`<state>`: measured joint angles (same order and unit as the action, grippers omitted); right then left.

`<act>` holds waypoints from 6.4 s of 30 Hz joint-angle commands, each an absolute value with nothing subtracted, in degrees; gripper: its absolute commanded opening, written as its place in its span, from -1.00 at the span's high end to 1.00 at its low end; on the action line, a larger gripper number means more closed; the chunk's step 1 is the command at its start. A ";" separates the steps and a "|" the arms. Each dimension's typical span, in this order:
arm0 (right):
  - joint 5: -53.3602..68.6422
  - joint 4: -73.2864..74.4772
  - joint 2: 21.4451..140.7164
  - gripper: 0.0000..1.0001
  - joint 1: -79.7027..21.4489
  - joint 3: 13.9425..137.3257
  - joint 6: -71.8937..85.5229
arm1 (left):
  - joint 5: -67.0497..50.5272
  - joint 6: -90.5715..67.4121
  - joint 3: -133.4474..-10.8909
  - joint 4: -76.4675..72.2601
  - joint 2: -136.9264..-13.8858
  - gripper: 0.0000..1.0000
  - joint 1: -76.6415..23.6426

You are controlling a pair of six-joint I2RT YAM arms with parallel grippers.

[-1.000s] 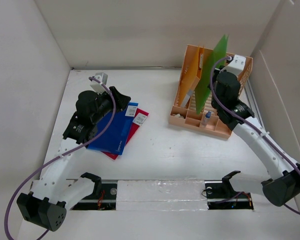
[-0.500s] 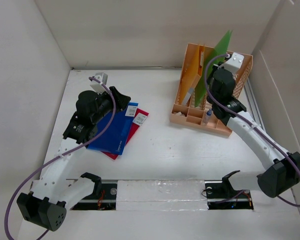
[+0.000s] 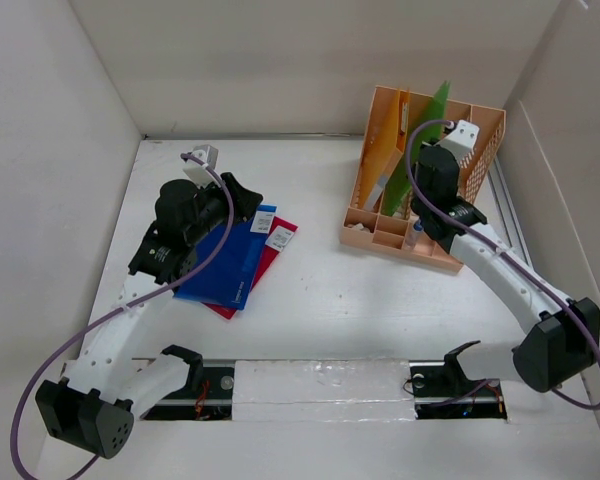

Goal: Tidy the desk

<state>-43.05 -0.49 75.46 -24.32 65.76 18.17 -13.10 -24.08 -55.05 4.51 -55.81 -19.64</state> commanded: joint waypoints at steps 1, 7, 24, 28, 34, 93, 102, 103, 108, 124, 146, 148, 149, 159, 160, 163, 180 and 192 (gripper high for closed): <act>-41.93 2.63 74.62 0.61 -24.17 67.49 21.27 | -13.01 -23.64 -55.20 2.55 -55.46 0.31 -19.42; -37.90 7.73 71.90 -0.17 -24.17 70.40 23.46 | -12.13 -23.56 -55.02 2.46 -55.19 0.27 -19.42; -16.09 -2.28 67.48 1.00 -40.16 64.24 27.77 | -7.30 -24.52 -55.28 3.52 -53.88 0.27 -19.42; -11.52 -5.18 78.11 0.35 -43.41 66.70 29.61 | -5.63 -24.61 -55.46 4.22 -53.35 0.26 -19.42; -3.79 -6.42 96.02 -0.28 -43.95 73.02 32.69 | -5.36 -24.26 -55.46 4.22 -52.03 0.26 -19.42; 9.41 -3.43 126.47 0.06 -48.69 88.68 44.21 | -9.05 -23.29 -55.46 3.95 -52.03 0.26 -19.42; 10.36 -3.51 128.05 0.34 -48.69 86.66 46.49 | -9.75 -23.29 -55.46 3.60 -51.68 0.26 -19.42; 11.15 -3.78 128.40 0.44 -48.17 86.75 46.93 | -9.41 -23.38 -55.46 3.60 -51.77 0.26 -19.42; 16.24 -5.71 131.21 0.59 -48.16 88.07 48.78 | -9.14 -23.29 -55.37 3.69 -51.42 0.26 -19.42; 23.02 -12.12 132.28 1.00 -46.05 86.23 51.94 | -9.23 -23.03 -55.72 4.13 -51.94 0.27 -19.42; 13.18 -18.47 100.46 0.89 -45.53 53.79 51.42 | -8.70 -22.85 -55.46 3.52 -52.29 0.27 -19.42; 14.32 -17.06 102.21 0.19 -45.53 56.06 50.80 | -9.14 -22.94 -55.81 3.95 -53.00 0.27 -19.42; 15.20 -17.49 103.09 0.11 -45.53 56.86 50.45 | -9.66 -22.94 -55.81 3.87 -52.91 0.27 -19.42; 14.51 -14.15 114.33 0.06 -47.64 69.43 49.13 | -8.44 -22.76 -55.46 3.86 -52.21 0.26 -19.42; 14.59 -14.06 116.87 0.05 -47.64 70.13 49.22 | -8.87 -22.85 -55.46 3.95 -52.29 0.27 -19.42; 13.71 -12.66 120.22 0.04 -47.64 72.59 49.92 | -9.05 -22.85 -55.46 3.60 -52.03 0.27 -19.42; 21.27 -20.12 125.71 1.00 -47.64 74.10 55.98 | -8.44 -22.59 -55.37 3.95 -51.33 0.27 -19.42; 18.11 -24.00 99.33 1.00 -47.11 55.58 54.84 | -8.97 -22.68 -55.28 3.60 -52.12 0.27 -19.42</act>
<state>19.51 -21.56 105.23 -47.22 58.94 56.36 -8.54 -23.40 -55.05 5.48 -52.75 -19.64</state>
